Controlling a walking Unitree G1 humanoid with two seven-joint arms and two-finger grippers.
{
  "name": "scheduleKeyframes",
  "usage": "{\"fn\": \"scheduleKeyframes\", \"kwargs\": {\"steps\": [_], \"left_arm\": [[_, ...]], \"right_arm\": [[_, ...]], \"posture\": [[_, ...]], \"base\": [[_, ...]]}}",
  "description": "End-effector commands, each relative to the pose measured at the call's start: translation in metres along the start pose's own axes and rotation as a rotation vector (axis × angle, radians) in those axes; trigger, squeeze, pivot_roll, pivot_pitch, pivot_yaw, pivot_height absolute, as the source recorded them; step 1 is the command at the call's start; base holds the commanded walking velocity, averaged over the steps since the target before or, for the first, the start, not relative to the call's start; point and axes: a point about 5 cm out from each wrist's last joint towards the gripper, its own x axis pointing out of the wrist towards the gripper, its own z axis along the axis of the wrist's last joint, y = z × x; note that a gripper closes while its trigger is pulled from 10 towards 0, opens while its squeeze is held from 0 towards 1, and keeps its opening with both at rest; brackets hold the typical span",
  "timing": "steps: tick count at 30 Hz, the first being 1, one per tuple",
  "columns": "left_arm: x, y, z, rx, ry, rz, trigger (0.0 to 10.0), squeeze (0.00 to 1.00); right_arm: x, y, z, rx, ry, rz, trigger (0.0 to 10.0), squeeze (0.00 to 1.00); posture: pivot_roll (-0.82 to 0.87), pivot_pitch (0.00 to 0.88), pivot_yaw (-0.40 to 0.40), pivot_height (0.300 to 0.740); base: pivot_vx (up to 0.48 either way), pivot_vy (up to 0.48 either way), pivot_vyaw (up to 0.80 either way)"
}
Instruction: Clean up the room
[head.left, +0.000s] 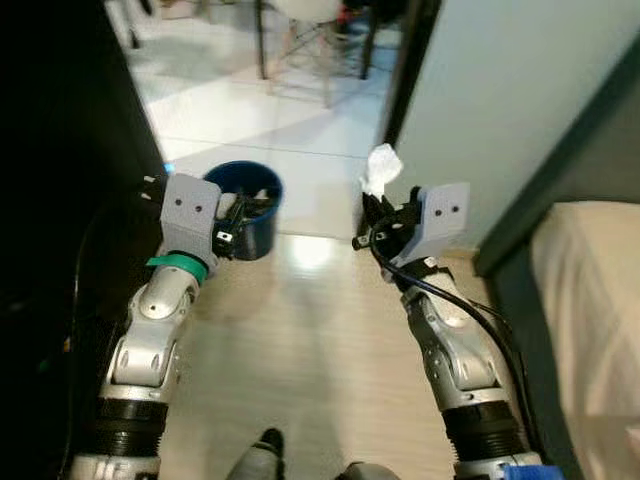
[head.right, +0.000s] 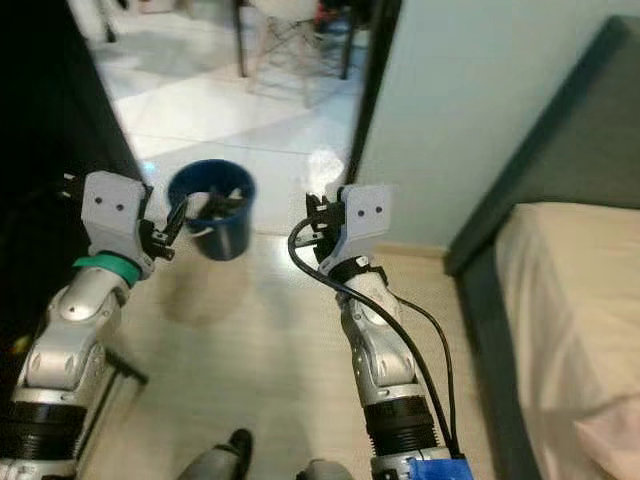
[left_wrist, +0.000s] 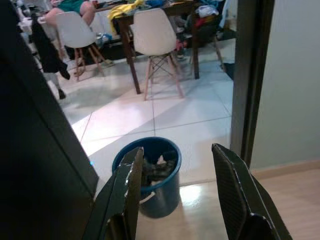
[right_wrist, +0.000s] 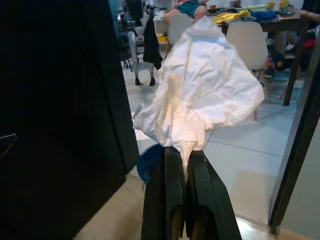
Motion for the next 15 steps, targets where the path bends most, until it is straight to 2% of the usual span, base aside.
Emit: {"fn": "scheduleKeyframes", "kwargs": {"steps": [1,3,6,15], "left_arm": [[-0.0012,-0.0031,-0.0051,0.007,0.019,-0.01,10.0,0.0],[-0.0011,-0.0029,-0.0052,0.008,0.019,-0.009,10.0,0.0],[-0.0008,-0.0025,-0.0056,0.023,0.026,-0.005,10.0,0.0],[-0.0007,-0.0033,-0.006,0.023,0.022,-0.009,10.0,0.0]], "right_arm": [[-0.003,-0.0025,-0.0029,0.011,0.001,-0.017,10.0,0.0],[-0.0031,-0.0019,-0.0023,0.018,-0.007,-0.018,10.0,0.0],[-0.0026,-0.0011,-0.0008,0.041,-0.022,-0.022,10.0,0.0],[-0.0026,-0.0022,0.0008,0.029,-0.032,-0.032,10.0,0.0]], "posture": [[-0.01,0.02,-0.002,0.74],[-0.01,0.02,-0.002,0.74],[-0.01,0.019,-0.003,0.74],[-0.01,0.019,-0.005,0.74]], "base": [[0.0,0.0,0.73],[0.0,0.0,0.73],[0.461,0.0,0.0],[0.462,0.0,0.0]]}}
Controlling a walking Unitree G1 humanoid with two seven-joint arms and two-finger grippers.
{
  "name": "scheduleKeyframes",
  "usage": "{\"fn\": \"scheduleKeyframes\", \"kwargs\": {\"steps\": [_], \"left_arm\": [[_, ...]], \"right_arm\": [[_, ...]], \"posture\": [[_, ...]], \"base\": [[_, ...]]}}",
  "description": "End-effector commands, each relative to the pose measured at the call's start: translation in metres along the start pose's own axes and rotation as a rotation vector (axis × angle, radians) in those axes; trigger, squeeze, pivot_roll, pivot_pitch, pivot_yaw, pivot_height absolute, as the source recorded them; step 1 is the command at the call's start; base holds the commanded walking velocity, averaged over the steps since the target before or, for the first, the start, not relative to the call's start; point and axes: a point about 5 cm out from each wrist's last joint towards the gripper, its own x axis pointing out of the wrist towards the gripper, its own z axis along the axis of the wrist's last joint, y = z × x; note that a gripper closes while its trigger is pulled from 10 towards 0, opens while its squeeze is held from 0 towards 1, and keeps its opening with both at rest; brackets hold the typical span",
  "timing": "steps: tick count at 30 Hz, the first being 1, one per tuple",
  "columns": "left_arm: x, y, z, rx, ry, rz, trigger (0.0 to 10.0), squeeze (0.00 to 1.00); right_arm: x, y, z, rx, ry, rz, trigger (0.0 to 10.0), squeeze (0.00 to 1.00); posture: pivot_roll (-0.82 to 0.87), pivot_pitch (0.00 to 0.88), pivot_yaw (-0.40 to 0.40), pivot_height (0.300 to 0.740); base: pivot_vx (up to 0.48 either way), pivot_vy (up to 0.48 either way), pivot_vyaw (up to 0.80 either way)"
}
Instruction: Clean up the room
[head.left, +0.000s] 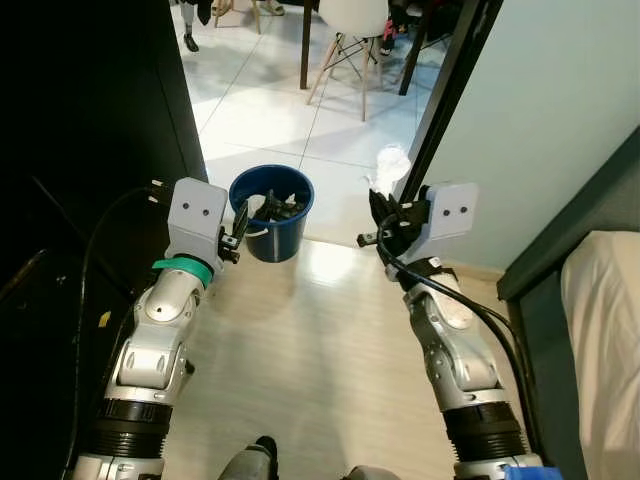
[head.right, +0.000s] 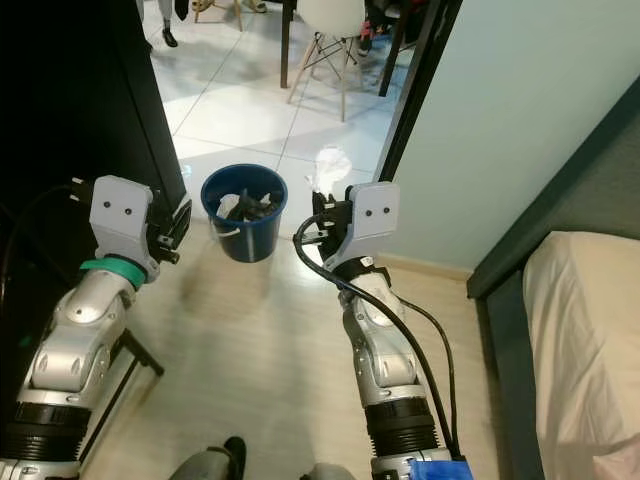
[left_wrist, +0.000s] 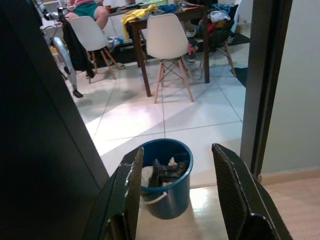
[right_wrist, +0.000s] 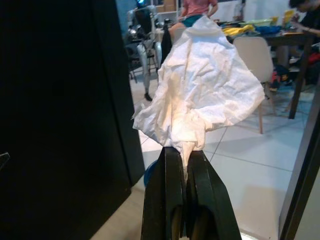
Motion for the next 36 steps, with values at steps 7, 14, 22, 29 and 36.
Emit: {"fn": "scheduleKeyframes", "kwargs": {"steps": [7,14,22,29,36], "left_arm": [[-0.0016,-0.0038,-0.0052,0.005,0.017,-0.013,10.0,0.0],[-0.0016,-0.0035,-0.0053,0.009,0.016,-0.013,10.0,0.0],[-0.0014,-0.0039,-0.0053,0.009,0.016,-0.014,10.0,0.0],[-0.0015,-0.0037,-0.0053,0.011,0.016,-0.014,10.0,0.0],[-0.0015,-0.0039,-0.0055,0.012,0.016,-0.014,10.0,0.0]], "right_arm": [[-0.0024,-0.0007,-0.0025,-0.004,0.005,-0.005,10.0,0.0],[-0.0023,-0.0007,-0.0035,-0.009,0.01,-0.006,10.0,0.0],[-0.0023,-0.0014,-0.0036,-0.003,0.011,-0.012,10.0,0.0],[-0.0023,-0.0016,-0.0044,0.0,0.015,-0.015,10.0,0.0],[-0.0024,-0.0067,-0.0048,0.016,0.015,-0.053,10.0,0.0]], "posture": [[-0.01,0.02,-0.004,0.74],[-0.01,0.022,-0.004,0.74],[-0.01,0.023,-0.004,0.74],[-0.01,0.024,-0.005,0.74],[-0.01,0.024,-0.005,0.74]], "base": [[0.463,0.0,0.0],[0.467,0.0,0.0],[0.469,0.0,0.54],[0.469,0.0,0.0],[0.469,0.0,0.0]]}}
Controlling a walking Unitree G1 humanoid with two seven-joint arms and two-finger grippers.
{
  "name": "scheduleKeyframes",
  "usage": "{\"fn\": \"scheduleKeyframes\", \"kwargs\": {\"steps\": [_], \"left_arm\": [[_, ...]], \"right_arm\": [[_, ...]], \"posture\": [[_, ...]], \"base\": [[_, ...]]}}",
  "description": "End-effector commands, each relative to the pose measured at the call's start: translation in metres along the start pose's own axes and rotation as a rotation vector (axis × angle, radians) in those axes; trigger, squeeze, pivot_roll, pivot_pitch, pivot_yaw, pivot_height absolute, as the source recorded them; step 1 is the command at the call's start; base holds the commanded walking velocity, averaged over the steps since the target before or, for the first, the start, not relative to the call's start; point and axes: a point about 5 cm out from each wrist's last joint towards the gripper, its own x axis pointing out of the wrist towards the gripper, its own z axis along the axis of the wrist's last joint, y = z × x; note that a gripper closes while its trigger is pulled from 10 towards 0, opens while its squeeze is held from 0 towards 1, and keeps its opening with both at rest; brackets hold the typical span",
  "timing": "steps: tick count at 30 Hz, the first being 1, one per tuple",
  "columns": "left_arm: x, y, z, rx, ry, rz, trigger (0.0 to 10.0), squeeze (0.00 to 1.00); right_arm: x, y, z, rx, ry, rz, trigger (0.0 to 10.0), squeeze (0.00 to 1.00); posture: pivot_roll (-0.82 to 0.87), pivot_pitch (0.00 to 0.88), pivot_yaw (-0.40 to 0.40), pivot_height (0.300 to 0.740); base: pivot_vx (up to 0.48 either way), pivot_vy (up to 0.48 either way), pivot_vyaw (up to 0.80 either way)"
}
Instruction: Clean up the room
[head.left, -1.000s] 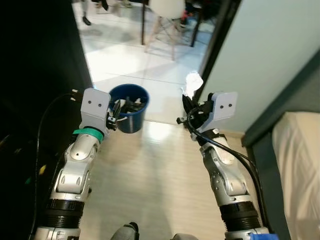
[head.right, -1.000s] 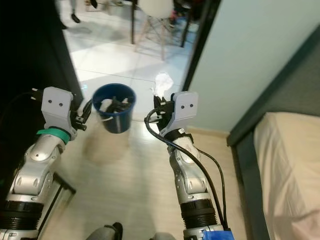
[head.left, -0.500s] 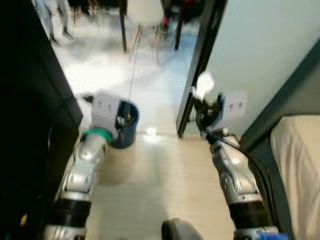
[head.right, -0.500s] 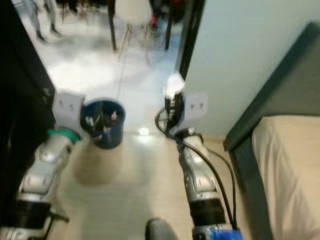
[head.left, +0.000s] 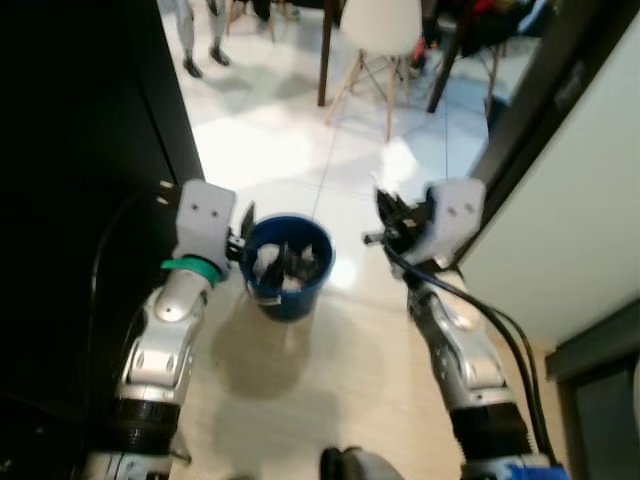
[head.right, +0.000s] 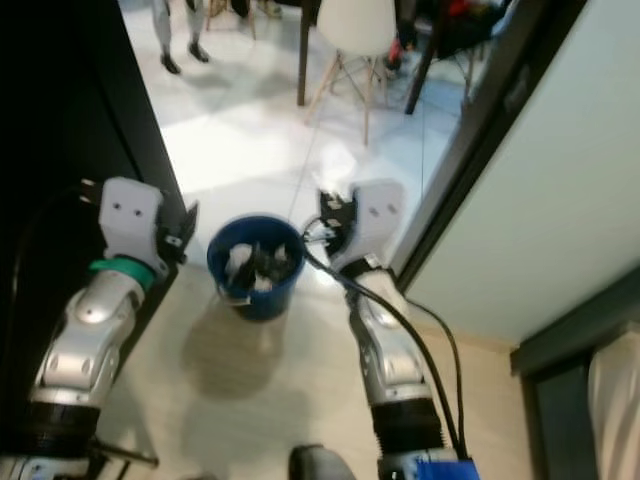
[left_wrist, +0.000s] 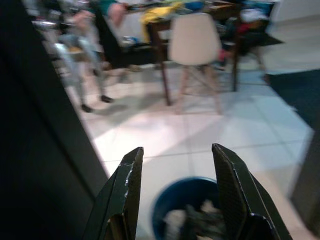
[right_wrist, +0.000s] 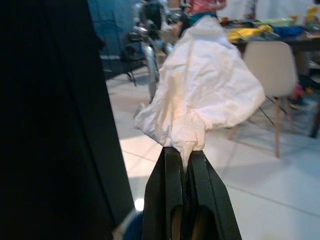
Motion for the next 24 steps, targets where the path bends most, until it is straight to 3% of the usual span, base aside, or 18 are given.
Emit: {"fn": "scheduleKeyframes", "kwargs": {"steps": [1,24], "left_arm": [[-0.0033,-0.0006,-0.0073,-0.006,0.028,-0.003,10.0,0.0],[-0.0034,-0.0009,-0.0078,-0.005,0.029,-0.012,10.0,0.0]], "right_arm": [[-0.0017,0.0021,-0.0058,0.021,0.021,-0.01,10.0,0.0],[-0.0015,-0.0002,-0.0078,0.01,0.026,-0.031,10.0,0.0]], "posture": [[-0.01,0.024,-0.005,0.74],[-0.01,0.025,-0.003,0.74]], "base": [[0.469,0.0,0.0],[0.469,0.0,0.0]]}}
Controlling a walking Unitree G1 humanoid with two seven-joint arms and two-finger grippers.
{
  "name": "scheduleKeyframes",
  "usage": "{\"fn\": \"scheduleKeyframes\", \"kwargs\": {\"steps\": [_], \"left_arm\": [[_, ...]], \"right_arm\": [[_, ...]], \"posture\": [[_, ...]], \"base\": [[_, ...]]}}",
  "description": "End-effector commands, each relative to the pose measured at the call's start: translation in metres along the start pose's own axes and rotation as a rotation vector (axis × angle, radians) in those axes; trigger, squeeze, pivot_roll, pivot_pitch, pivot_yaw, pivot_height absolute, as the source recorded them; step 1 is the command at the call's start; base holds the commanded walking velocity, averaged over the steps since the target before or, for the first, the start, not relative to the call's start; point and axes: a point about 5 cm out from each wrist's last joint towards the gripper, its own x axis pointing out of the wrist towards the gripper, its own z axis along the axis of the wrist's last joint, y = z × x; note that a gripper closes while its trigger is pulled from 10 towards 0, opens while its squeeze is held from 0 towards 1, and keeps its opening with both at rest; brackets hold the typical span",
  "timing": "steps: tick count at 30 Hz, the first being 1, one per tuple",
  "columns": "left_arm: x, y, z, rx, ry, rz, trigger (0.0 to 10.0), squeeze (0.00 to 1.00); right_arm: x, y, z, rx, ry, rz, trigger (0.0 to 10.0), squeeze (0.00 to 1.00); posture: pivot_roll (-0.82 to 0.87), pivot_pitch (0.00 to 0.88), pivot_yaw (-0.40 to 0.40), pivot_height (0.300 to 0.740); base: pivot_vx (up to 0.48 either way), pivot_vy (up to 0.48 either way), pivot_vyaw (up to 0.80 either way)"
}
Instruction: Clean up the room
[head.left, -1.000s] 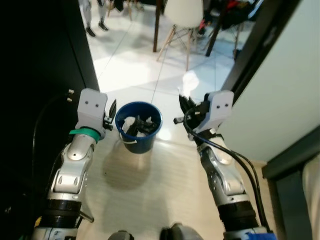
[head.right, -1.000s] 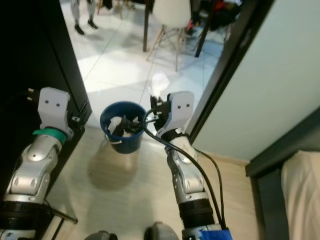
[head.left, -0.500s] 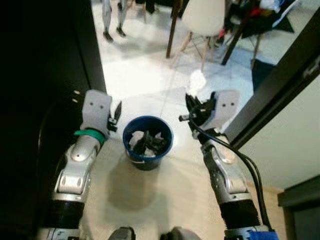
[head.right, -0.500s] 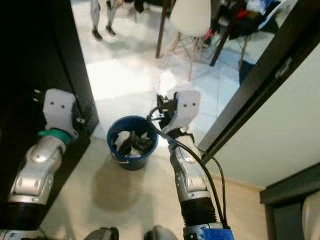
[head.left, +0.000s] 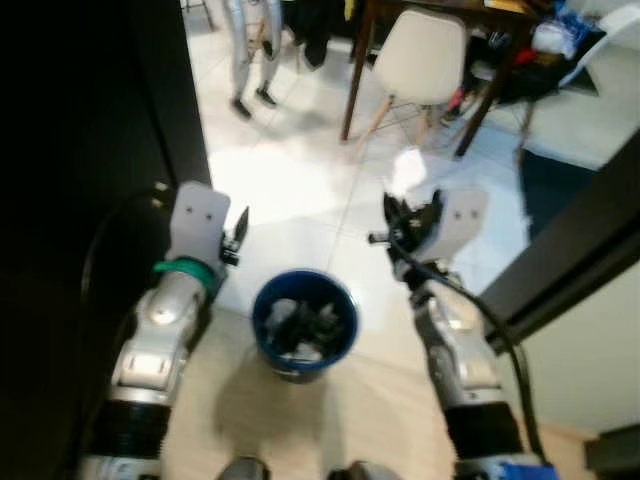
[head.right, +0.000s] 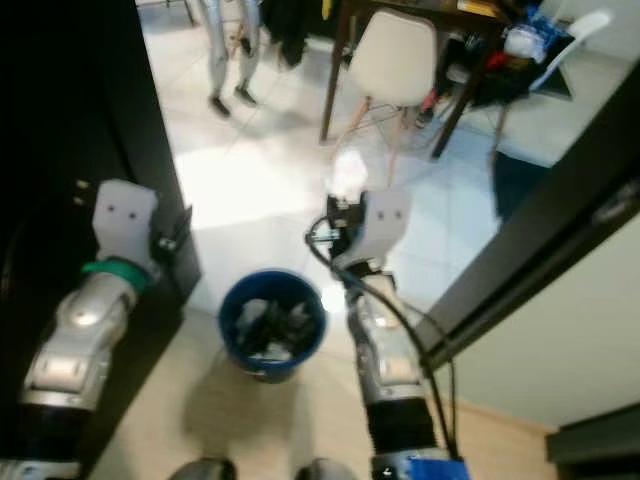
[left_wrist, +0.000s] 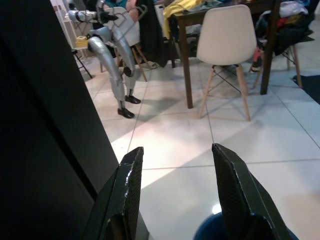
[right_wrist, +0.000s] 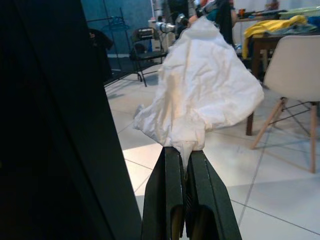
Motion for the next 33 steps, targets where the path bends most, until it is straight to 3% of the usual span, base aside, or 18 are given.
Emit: {"fn": "scheduleKeyframes", "kwargs": {"steps": [1,16,24,28,33], "left_arm": [[-0.001,-0.004,-0.004,-0.007,0.017,-0.016,10.0,0.0],[-0.001,-0.007,-0.006,-0.007,0.026,-0.038,10.0,0.0],[0.003,-0.029,-0.02,-0.031,0.095,-0.163,10.0,0.0],[-0.005,-0.044,-0.035,-0.092,0.192,-0.308,10.0,0.0],[-0.016,-0.048,-0.048,-0.094,0.255,-0.392,10.0,0.0]], "right_arm": [[-0.003,-0.008,-0.002,-0.017,0.009,-0.024,10.0,0.0],[-0.003,-0.007,-0.004,-0.034,0.016,-0.019,10.0,0.0],[-0.006,-0.011,-0.017,-0.1,0.08,-0.032,10.0,0.0],[-0.012,-0.016,-0.034,-0.17,0.169,-0.052,10.0,0.0],[-0.018,-0.019,-0.047,-0.2,0.242,-0.052,10.0,0.0]], "posture": [[-0.01,0.025,-0.003,0.74],[-0.01,0.029,-0.005,0.74],[-0.01,0.029,-0.004,0.74],[-0.01,0.03,-0.001,0.74],[-0.01,0.032,0.0,0.74]], "base": [[0.469,0.0,0.0],[0.469,0.0,0.0],[0.398,0.0,0.0],[0.0,0.0,0.0],[0.0,0.0,0.0]]}}
